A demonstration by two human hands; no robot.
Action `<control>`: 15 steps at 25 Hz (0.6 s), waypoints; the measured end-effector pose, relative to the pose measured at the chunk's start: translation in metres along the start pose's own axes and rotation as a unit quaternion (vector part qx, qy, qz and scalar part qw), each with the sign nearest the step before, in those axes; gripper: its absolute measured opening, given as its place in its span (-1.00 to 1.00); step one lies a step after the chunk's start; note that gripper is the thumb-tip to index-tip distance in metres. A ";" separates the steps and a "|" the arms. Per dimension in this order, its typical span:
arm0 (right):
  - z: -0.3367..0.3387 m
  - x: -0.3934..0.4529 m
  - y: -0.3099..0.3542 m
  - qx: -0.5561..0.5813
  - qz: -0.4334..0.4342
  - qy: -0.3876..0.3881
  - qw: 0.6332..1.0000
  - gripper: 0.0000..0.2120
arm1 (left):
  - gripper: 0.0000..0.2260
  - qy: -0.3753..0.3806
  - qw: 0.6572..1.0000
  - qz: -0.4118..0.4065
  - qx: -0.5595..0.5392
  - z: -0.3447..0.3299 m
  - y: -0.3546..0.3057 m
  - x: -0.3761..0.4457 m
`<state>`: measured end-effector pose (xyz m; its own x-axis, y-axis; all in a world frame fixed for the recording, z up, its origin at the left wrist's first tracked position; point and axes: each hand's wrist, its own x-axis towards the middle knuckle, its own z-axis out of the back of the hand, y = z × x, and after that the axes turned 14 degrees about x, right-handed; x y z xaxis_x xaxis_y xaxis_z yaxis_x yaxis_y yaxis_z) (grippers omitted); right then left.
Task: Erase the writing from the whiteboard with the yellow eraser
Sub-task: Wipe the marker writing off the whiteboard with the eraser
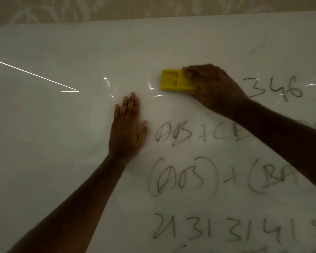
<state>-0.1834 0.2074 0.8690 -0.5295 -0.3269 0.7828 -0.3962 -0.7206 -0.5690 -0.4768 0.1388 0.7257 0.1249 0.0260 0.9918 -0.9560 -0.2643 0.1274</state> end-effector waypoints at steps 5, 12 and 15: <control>-0.042 0.026 0.038 0.020 -0.001 -0.005 1.000 -0.39 | -0.37 -0.002 1.000 -0.003 0.003 0.001 0.000 -0.001; -0.011 -0.061 0.021 -0.028 0.105 0.024 0.994 -0.49 | -0.37 0.001 1.000 -0.003 0.006 0.002 0.001 -0.001; 0.013 -0.027 -0.018 -0.033 0.032 -0.014 0.999 -0.46 | -0.37 0.002 1.000 -0.003 -0.002 0.003 -0.001 -0.001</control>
<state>-0.1521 0.2210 0.8609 -0.5342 -0.3894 0.7503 -0.4106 -0.6564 -0.6329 -0.4755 0.1366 0.7245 0.1294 0.0313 0.9911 -0.9561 -0.2610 0.1331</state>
